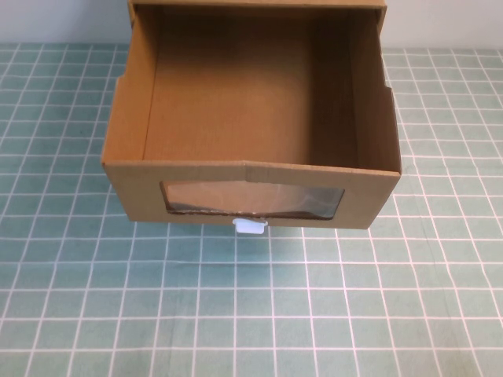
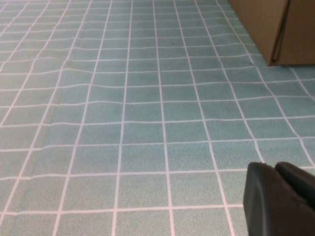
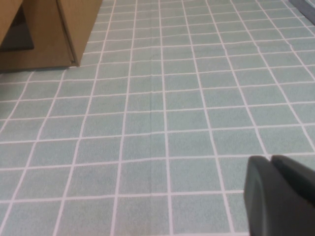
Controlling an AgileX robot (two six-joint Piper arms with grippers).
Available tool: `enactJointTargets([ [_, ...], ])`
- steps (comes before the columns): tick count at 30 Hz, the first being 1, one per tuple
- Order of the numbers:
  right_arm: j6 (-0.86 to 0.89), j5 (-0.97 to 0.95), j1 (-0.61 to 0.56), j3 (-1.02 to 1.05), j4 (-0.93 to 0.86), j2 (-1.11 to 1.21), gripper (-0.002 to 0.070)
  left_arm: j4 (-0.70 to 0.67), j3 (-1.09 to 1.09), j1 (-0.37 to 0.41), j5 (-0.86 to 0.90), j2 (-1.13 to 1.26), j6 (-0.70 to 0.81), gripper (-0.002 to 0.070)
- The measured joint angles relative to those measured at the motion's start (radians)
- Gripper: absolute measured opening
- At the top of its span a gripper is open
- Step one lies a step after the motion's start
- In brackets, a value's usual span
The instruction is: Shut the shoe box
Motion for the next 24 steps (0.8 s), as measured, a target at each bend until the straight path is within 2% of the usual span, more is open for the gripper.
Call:
enactJointTargets([
  [11, 0.000, 0.000, 0.000, 0.000, 0.000, 0.000, -0.0013, 0.030, 0.002, 0.000, -0.035, 0.000, 0.009, -0.0005],
  [18, 0.000, 0.000, 0.000, 0.000, 0.000, 0.000, -0.0013, -0.181, 0.002, 0.000, -0.199, 0.000, -0.265, -0.0005],
  [22, 0.000, 0.000, 0.000, 0.000, 0.000, 0.000, -0.0013, -0.213, 0.002, 0.000, -0.270, 0.000, -0.320, -0.0005],
  [24, 0.000, 0.000, 0.000, 0.000, 0.000, 0.000, -0.0013, -0.219, -0.012, 0.000, -0.232, 0.000, -0.347, -0.0005],
])
